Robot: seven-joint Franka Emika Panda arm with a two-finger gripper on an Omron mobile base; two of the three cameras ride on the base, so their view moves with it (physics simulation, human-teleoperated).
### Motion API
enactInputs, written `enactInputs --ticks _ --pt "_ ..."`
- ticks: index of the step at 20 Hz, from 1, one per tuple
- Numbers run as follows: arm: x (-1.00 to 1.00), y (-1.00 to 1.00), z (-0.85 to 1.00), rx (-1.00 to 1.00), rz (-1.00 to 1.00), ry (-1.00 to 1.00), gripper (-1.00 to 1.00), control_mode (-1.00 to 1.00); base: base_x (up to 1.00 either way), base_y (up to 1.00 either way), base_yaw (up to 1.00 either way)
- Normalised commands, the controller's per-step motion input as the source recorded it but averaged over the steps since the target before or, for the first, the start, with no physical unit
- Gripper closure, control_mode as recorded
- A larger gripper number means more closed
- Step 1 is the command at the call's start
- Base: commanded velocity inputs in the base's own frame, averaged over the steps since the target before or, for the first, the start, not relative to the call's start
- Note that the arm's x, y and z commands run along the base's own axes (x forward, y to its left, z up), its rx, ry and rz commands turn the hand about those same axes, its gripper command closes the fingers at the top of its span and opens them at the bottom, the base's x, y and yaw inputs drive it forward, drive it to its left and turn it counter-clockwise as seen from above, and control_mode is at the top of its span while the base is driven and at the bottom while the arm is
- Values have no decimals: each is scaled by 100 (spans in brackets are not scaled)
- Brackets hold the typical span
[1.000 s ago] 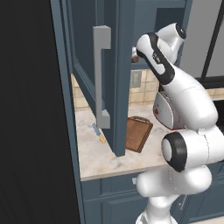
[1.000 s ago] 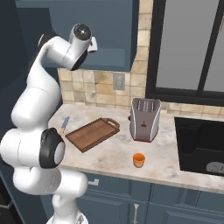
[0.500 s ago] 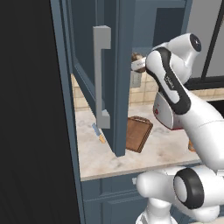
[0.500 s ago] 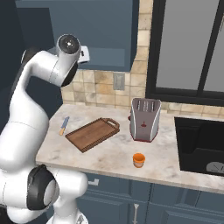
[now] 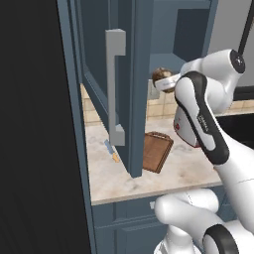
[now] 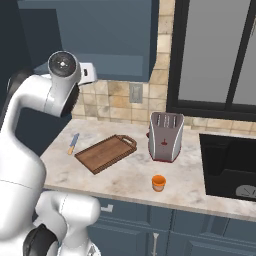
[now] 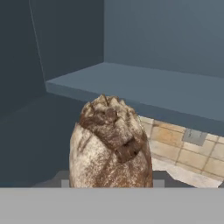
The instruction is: Pick the bread, place it on the cutting board, pick the jam, place it on the counter, and close the cabinet.
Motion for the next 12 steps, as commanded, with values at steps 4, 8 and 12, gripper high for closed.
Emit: enactInputs --ticks 4,8,12 --pt "-18 -10 0 0 -8 3 100 -100 0 0 0" --pt "-2 -9 -1 0 -7 5 100 -100 0 0 0" --pt "-1 -9 -6 0 -5 7 100 -100 0 0 0"
